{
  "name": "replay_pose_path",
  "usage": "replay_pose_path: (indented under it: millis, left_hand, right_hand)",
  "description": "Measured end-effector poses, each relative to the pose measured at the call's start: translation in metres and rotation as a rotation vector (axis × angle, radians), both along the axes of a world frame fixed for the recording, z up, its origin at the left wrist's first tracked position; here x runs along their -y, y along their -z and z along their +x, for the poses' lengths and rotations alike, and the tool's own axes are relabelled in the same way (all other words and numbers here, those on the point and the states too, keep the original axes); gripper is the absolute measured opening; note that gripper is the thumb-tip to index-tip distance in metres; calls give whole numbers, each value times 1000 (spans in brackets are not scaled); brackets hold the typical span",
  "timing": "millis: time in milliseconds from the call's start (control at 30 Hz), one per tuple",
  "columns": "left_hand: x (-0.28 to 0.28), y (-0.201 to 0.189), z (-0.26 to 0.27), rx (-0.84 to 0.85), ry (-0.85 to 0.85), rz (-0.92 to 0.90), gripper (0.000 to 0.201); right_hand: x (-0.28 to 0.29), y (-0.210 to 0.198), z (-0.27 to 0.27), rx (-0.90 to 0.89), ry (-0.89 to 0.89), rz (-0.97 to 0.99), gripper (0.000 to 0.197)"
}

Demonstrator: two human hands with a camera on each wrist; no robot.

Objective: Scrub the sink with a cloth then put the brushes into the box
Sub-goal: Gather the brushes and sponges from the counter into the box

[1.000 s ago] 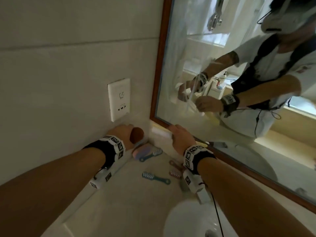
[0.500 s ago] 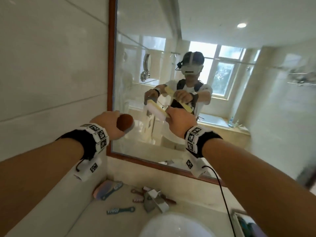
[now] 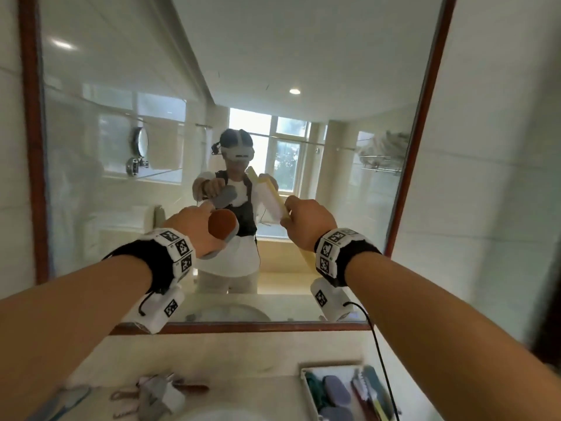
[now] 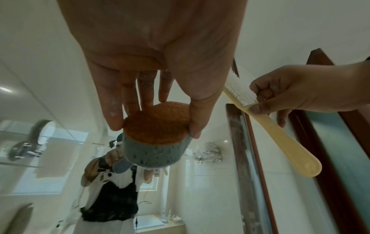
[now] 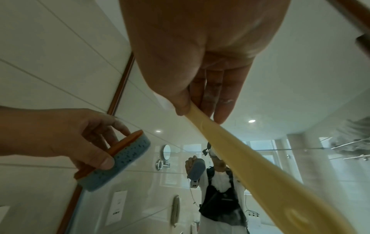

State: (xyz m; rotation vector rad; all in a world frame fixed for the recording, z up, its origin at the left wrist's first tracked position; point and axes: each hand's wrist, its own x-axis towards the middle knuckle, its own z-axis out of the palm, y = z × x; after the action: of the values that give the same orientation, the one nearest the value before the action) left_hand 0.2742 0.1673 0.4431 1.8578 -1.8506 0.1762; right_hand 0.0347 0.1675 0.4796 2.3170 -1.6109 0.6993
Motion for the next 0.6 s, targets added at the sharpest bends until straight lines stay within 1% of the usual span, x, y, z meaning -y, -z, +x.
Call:
replay_pose_path:
  millis: [100,167,233,300,467,600]
  left_hand:
    - [9,-6,-55,-5,14,-24,66]
    - [16,-5,-91,-43,54,-13,69]
    - [23,0,-125,-64,87,1,73]
    - [32,7,-158,-56,92,21,73]
    - [62,30,-239,-37,145,120,68]
    - [98,40,-294,-6,192,113,72]
  right_hand:
    - [-4,-11,-50,9,30,-6,17]
    - [-4,-15,-84,5,42,-12,14]
    - [-1,-14,-117,-6,64,-12,15]
    - [3,-10,-148,-26,86,3,17]
    - [25,13,-224,-21,142,49,14]
    - [51,27,-277,1,231,83,13]
